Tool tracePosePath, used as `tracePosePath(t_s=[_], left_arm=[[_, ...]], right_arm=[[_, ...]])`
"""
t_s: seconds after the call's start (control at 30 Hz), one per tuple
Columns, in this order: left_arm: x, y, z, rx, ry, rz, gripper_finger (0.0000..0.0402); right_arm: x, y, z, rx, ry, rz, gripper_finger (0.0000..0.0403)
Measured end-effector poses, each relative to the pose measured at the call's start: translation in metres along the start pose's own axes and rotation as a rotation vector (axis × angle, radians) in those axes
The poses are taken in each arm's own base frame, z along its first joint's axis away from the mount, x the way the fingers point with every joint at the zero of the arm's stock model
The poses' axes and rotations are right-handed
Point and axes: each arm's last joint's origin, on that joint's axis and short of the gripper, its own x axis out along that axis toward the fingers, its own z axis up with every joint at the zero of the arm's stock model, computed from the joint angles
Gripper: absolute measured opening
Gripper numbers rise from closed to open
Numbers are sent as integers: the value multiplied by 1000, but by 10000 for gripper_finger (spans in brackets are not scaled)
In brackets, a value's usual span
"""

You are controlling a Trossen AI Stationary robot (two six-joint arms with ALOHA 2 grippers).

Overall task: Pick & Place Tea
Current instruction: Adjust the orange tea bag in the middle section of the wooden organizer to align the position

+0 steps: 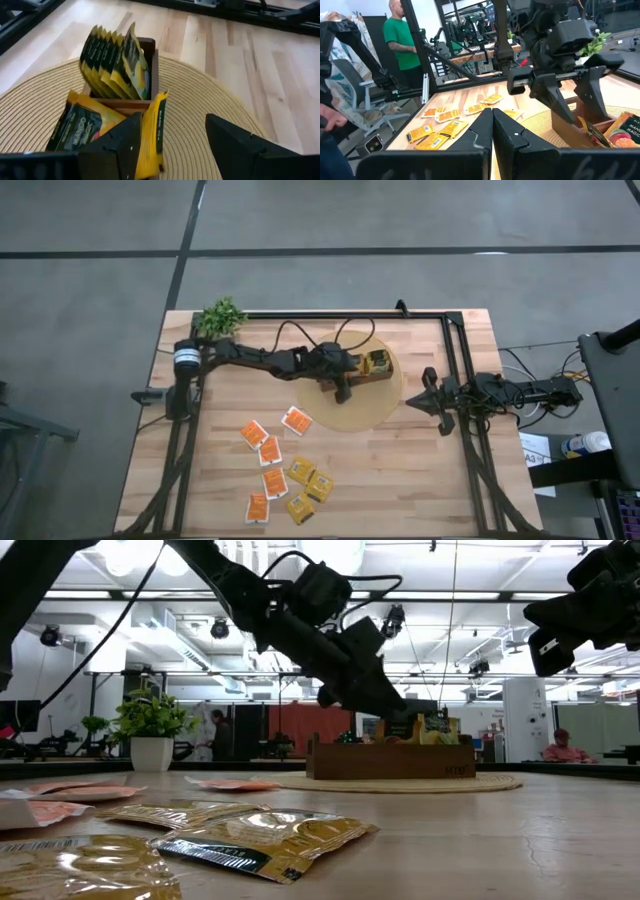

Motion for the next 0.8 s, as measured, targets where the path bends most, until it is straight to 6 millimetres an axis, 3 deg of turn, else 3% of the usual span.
tracePosePath(t_s=[0.23,0.47,0.6,0.8], left_arm=[[15,1,-2,2,58,18,213],[16,0,-4,54,88,36,207],[16,0,-5,57,102,39,172],[16,1,-6,59,120,78,84]], right_arm=[[0,0,0,0,1,0,8],[0,0,0,0,0,0,8],[0,0,0,0,0,0,8],[0,0,0,0,1,0,8]])
